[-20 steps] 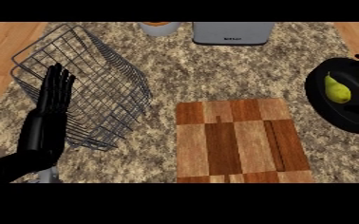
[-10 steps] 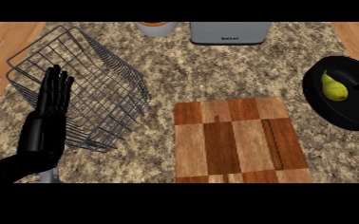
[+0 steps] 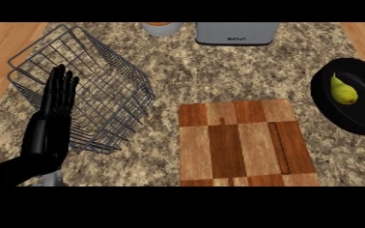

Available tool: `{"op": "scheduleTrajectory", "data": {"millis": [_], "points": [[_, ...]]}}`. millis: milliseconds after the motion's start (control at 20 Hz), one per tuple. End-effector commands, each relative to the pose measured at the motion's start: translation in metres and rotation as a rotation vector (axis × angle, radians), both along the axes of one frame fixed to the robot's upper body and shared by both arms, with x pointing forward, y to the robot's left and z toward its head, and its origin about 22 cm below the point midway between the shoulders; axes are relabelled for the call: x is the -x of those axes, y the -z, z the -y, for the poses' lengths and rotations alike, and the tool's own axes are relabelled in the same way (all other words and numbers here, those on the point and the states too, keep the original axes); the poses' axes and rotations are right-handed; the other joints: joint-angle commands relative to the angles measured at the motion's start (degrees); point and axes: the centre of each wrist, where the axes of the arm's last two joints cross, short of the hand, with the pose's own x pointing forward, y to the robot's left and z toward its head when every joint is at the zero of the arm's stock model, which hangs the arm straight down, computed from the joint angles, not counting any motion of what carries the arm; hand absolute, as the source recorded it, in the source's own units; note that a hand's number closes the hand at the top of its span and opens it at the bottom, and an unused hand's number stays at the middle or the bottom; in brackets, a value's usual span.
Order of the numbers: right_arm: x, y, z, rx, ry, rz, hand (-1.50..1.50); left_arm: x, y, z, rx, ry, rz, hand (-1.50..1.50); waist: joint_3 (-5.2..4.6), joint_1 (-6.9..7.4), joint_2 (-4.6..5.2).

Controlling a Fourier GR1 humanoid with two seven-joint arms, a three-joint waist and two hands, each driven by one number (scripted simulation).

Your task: Pick the pear from the cutting board and place it in the pot

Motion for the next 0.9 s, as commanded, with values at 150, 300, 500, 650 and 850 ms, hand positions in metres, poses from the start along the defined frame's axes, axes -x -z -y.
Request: {"op": "scheduleTrajectory", "data": {"millis": [150, 300, 500, 650, 850], "points": [[0.029, -0.022, 0.034, -0.031, 0.007, 0.049, -1.5, 0.001, 0.039, 0.018, 0.059, 0.04, -0.145, 0.0, -0.99, -0.04, 1.51], [0.041, -0.012, 0.039, -0.014, 0.021, 0.046, -1.5, -0.001, 0.037, 0.02, 0.044, 0.044, -0.14, 0.0, -0.91, -0.02, 1.63], [0.052, -0.013, 0.047, -0.011, 0.062, 0.073, -1.5, -0.003, 0.027, 0.017, 0.034, 0.049, -0.122, 0.0, -0.76, 0.35, 1.82], [0.056, -0.016, 0.051, -0.064, 0.109, 0.105, -1.5, -0.001, 0.029, 0.025, 0.053, 0.067, -0.128, 0.0, -0.7, 0.48, 2.02], [0.068, -0.022, 0.06, -0.09, 0.137, 0.14, -1.5, -0.004, 0.03, 0.018, 0.06, 0.051, -0.132, 0.0, -0.75, -0.16, 1.84]]}}
